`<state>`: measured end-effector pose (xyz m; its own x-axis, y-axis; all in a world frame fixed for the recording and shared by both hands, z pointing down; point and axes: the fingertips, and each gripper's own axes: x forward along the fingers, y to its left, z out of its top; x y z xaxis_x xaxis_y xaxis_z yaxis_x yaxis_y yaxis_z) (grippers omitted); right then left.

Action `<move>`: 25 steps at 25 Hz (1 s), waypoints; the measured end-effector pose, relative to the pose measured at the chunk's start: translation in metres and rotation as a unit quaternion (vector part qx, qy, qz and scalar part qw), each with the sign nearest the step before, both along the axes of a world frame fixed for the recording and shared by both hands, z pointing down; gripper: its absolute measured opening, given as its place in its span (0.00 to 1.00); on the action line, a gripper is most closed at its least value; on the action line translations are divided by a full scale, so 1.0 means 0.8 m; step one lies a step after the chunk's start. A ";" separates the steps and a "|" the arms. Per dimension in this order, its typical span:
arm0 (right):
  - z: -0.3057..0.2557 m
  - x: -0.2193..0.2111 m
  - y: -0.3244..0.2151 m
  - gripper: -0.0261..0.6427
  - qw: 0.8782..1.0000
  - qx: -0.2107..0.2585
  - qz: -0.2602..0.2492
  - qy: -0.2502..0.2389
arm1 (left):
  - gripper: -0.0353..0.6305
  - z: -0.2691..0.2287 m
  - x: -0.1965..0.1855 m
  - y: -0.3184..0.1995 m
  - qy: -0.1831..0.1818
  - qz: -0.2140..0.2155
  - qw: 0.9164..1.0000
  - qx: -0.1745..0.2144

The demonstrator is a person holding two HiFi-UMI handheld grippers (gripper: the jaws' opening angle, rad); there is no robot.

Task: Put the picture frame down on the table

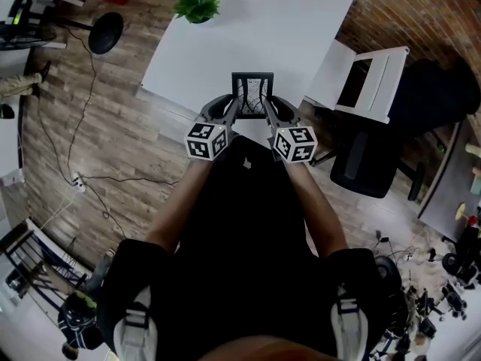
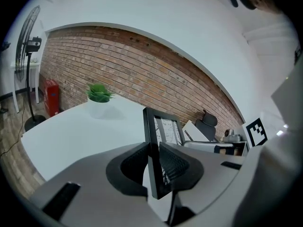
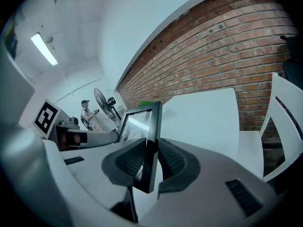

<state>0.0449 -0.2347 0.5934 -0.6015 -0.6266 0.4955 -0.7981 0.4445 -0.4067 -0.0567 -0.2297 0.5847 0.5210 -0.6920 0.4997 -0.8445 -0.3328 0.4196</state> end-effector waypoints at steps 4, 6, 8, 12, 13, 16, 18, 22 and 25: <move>0.013 -0.003 -0.003 0.16 1.000 -0.007 0.010 0.001 | 0.18 0.012 -0.003 -0.006 0.001 0.010 1.000 -0.010; 0.019 -0.005 -0.003 0.16 1.000 -0.012 0.014 0.002 | 0.18 0.019 -0.005 -0.006 0.001 0.015 1.000 -0.015; 0.025 -0.005 -0.003 0.16 1.000 -0.015 0.017 0.004 | 0.18 0.024 -0.005 -0.006 0.001 0.020 1.000 -0.019; 0.039 -0.006 -0.006 0.15 0.999 -0.021 0.024 0.005 | 0.18 0.038 -0.006 -0.009 -0.001 0.028 0.999 -0.026; 0.043 -0.006 -0.006 0.15 0.999 -0.022 0.025 0.005 | 0.18 0.041 -0.006 -0.010 -0.001 0.029 0.999 -0.027; 0.054 -0.007 -0.008 0.15 0.999 -0.027 0.027 0.007 | 0.18 0.052 -0.007 -0.013 -0.004 0.033 0.999 -0.032; 0.061 -0.008 -0.008 0.15 0.999 -0.030 0.029 0.010 | 0.18 0.060 -0.007 -0.014 -0.005 0.036 0.999 -0.037; 0.071 -0.009 -0.011 0.15 0.999 -0.034 0.029 0.016 | 0.18 0.073 -0.009 -0.015 0.007 0.033 0.998 -0.051; 0.081 -0.008 -0.012 0.15 0.999 -0.035 0.027 0.022 | 0.18 0.084 -0.007 -0.017 0.006 0.035 0.998 -0.057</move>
<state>0.0388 -0.2442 0.6582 -0.5446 -0.6195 0.5654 -0.8379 0.3724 -0.3990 -0.0625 -0.2430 0.6517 0.5724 -0.5919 0.5675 -0.8157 -0.3406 0.4676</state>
